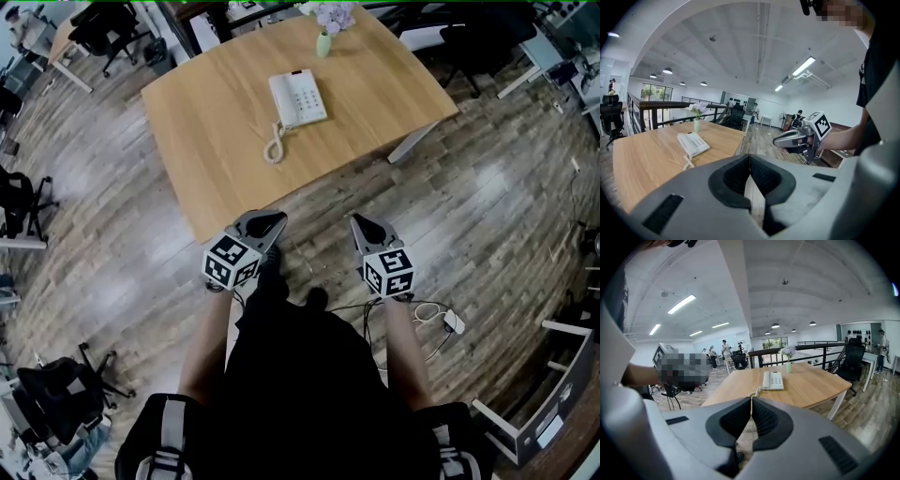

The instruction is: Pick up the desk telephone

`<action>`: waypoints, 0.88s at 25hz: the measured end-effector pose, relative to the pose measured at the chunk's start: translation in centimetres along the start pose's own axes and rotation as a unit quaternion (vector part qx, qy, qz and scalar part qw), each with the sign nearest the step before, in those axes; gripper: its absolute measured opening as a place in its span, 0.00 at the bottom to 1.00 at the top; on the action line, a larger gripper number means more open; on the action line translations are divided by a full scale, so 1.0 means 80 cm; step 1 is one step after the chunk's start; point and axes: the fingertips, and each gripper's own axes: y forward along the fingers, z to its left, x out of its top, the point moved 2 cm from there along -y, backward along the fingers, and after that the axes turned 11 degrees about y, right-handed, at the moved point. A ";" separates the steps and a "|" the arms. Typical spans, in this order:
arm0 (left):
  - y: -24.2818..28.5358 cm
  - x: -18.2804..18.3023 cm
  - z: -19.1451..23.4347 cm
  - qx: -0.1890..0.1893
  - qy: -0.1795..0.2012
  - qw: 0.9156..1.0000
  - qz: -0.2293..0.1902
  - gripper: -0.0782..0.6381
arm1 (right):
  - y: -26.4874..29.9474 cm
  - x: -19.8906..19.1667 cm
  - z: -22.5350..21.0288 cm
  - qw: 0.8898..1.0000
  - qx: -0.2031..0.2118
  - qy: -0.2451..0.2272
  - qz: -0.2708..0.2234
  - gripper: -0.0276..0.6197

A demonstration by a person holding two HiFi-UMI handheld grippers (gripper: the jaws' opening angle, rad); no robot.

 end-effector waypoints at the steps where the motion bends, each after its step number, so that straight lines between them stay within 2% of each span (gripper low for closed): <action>1: 0.002 0.000 0.007 -0.002 0.000 1.000 0.001 0.14 | 0.006 0.003 -0.001 1.000 -0.002 0.000 0.001 0.08; 13: 0.022 0.015 0.091 -0.019 0.005 1.000 -0.002 0.14 | 0.063 0.043 -0.013 1.000 -0.030 0.007 -0.003 0.08; 22: 0.029 0.023 0.138 -0.034 0.012 0.999 -0.002 0.14 | 0.099 0.054 -0.012 0.999 -0.043 0.010 0.003 0.08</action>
